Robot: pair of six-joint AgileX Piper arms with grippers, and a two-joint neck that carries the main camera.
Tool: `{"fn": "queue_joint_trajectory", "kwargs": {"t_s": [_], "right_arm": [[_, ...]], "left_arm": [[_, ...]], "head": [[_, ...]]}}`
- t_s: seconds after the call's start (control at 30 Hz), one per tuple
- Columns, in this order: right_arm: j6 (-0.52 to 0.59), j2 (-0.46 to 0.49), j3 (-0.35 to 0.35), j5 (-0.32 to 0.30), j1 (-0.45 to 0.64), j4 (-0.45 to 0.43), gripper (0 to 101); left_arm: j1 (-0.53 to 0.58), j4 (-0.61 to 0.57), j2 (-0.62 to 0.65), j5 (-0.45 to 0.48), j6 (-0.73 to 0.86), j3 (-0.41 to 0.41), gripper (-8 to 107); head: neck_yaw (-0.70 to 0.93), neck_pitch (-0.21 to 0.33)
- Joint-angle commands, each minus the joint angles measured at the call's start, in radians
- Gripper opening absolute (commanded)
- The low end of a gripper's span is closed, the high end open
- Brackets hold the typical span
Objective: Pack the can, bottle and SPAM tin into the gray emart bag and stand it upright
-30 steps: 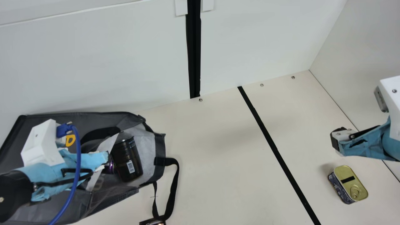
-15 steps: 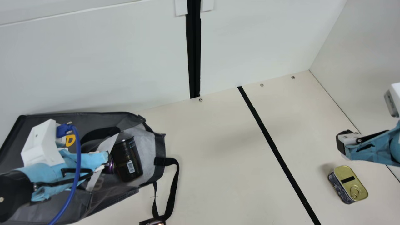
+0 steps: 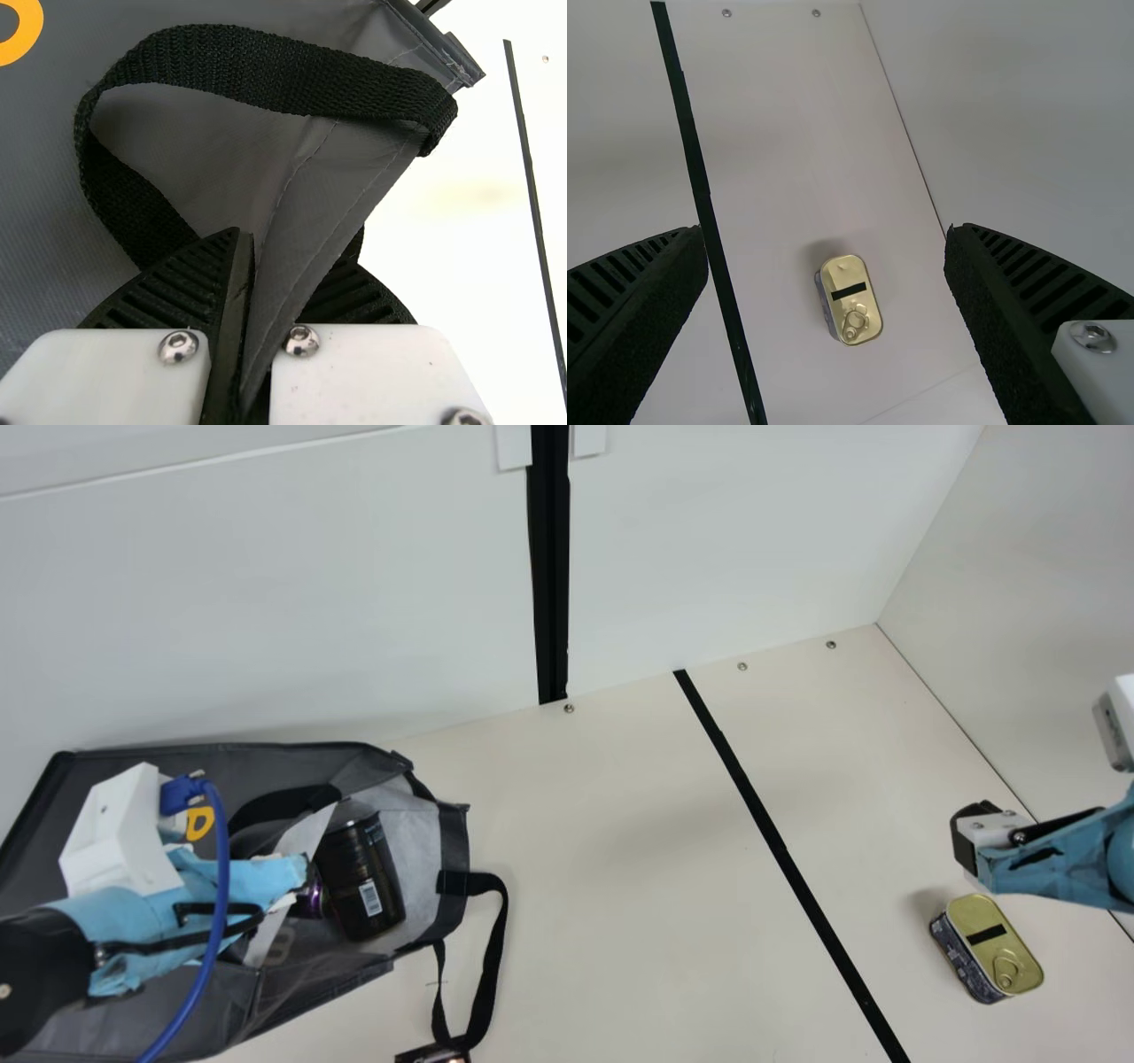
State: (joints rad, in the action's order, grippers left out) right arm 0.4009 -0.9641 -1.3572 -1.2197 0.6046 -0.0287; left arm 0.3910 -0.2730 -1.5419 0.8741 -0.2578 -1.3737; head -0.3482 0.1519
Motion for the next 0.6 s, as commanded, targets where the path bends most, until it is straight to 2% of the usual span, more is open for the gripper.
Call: {"fn": "queue_joint_trajectory", "kwargs": {"t_s": [0.0,0.57], "right_arm": [[0.005,0.001,0.007,0.0,-0.002,-0.003,95],[0.123,0.009,0.098,0.0,0.023,0.009,95]], "left_arm": [[0.0,0.0,0.0,0.0,0.0,0.0,-8],[0.0,0.0,0.0,0.0,0.0,0.0,-8]], "head": [[-0.001,0.023],[-0.001,0.023]]}}
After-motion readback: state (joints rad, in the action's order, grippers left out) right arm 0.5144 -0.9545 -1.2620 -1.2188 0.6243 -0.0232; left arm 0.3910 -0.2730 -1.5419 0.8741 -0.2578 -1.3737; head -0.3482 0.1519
